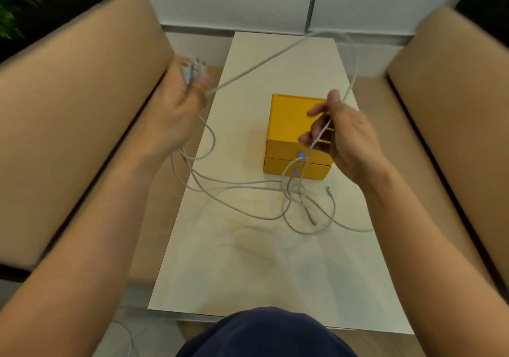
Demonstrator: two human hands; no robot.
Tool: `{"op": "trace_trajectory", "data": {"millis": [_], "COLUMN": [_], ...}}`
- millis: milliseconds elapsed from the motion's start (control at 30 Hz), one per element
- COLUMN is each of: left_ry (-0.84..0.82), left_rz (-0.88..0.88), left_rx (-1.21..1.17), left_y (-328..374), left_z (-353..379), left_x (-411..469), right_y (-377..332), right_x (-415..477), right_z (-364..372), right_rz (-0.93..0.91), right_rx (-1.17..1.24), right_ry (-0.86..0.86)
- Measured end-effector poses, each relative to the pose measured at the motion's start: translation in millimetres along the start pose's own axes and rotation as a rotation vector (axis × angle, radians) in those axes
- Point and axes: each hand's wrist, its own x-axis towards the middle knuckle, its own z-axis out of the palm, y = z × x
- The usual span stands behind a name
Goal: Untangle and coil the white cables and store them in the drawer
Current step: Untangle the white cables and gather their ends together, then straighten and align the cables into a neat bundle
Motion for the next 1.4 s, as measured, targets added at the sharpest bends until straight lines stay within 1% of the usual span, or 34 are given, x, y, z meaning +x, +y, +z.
{"op": "trace_trajectory", "data": {"millis": [33, 67, 100, 133, 200, 267, 333, 400, 467, 533, 567, 600, 633, 667, 700, 733, 767, 800, 833, 900, 933, 967, 1000, 1100, 1167, 1267, 1333, 1400], "left_ry": [-0.078, -0.090, -0.122, -0.143, -0.210, -0.231, -0.212, -0.196, -0.213, -0.228, -0.224, -0.207, -0.186, -0.163, -0.138, -0.111, -0.076, -0.038, 0.002, 0.053, 0.052, 0.038, 0.019, -0.001, -0.024, -0.104, -0.128, -0.091], "left_rz": [0.016, 0.012, -0.027, -0.043, -0.034, 0.002, 0.004, 0.006, -0.042, -0.089, -0.109, -0.125, -0.129, -0.128, -0.119, -0.119, -0.135, -0.155, -0.161, -0.127, -0.108, -0.091, -0.079, -0.023, -0.027, -0.042, -0.036, -0.032], "left_rx": [0.049, 0.105, 0.153, 0.175, 0.277, 0.323, 0.368, 0.473, 0.537, 0.546, 0.538, 0.529, 0.511, 0.489, 0.465, 0.427, 0.375, 0.328, 0.297, 0.275, 0.270, 0.268, 0.270, 0.271, 0.247, 0.204, 0.157, 0.113], "left_y": [4.6, 0.4, -3.1, -9.1, -14.7, -17.9, -26.4, -37.3, -50.4, -57.9, -60.8, -61.1, -60.9, -58.5, -56.1, -52.7, -49.9, -46.4, -43.3, -37.3, -33.8, -30.2, -26.8, -21.0, -22.1, -24.7, -22.3, -19.1], "left_z": [10.2, 13.6, 17.5, 21.6, 28.0, 31.0, 30.8, 28.1, 24.1, 20.5, 20.2, 20.0, 20.2, 20.5, 20.9, 21.2, 21.7, 22.3, 22.9, 24.6, 25.6, 27.4, 29.7, 38.1, 43.8, 51.3, 54.9, 56.0], "left_x": [-10.6, -13.8, -16.2, -16.2, -19.5, -23.6, -22.7, -21.8, -22.8, -26.1, -27.2, -28.1, -28.4, -29.0, -28.5, -27.7, -26.2, -24.1, -22.0, -19.5, -19.4, -20.1, -21.7, -27.0, -31.1, -39.7, -44.2, -44.8], "right_y": [-14.0, -27.5, -39.6, -51.4, -66.7, -73.1, -75.6, -76.7, -78.9, -81.2, -83.2, -85.0, -87.3, -90.0, -90.7, -89.5, -86.1, -82.0, -76.4, -63.4, -56.2, -50.9, -46.6, -36.6, -27.9, -7.9, 12.8, 40.2], "right_x": [-2.8, -6.6, -10.1, -13.4, -17.2, -20.1, -24.3, -25.0, -22.1, -17.8, -17.6, -17.6, -16.9, -18.3, -18.5, -16.2, -13.7, -12.5, -12.6, -14.3, -13.0, -12.7, -12.4, -5.8, 1.4, 10.3, 13.3, 13.1], "right_z": [3.7, 6.9, 8.6, 9.7, 8.7, 5.4, 1.0, -7.2, -17.3, -25.6, -28.3, -30.6, -32.8, -31.8, -30.9, -32.5, -34.5, -34.1, -32.8, -32.5, -33.1, -33.4, -33.3, -37.6, -46.3, -70.4, -90.2, -109.2], "right_rz": [-0.056, -0.141, -0.244, -0.352, -0.528, -0.611, -0.695, -0.846, -0.994, -1.090, -1.099, -1.063, -0.944, -0.733, -0.499, -0.293, -0.160, -0.096, -0.134, -0.379, -0.497, -0.563, -0.596, -0.644, -0.697, -0.787, -0.788, -0.709], "right_rx": [0.037, 0.019, -0.070, -0.213, -0.514, -0.720, -0.853, -0.878, -0.810, -0.677, -0.587, -0.439, -0.217, 0.058, 0.290, 0.450, 0.451, 0.373, 0.195, -0.288, -0.491, -0.647, -0.748, -0.992, -1.116, -1.290, -1.361, -1.408], "right_ry": [0.007, 0.027, 0.064, 0.108, 0.142, 0.149, 0.228, 0.366, 0.497, 0.513, 0.499, 0.494, 0.501, 0.468, 0.382, 0.295, 0.249, 0.216, 0.209, 0.241, 0.249, 0.238, 0.228, 0.223, 0.239, 0.276, 0.334, 0.386]}}
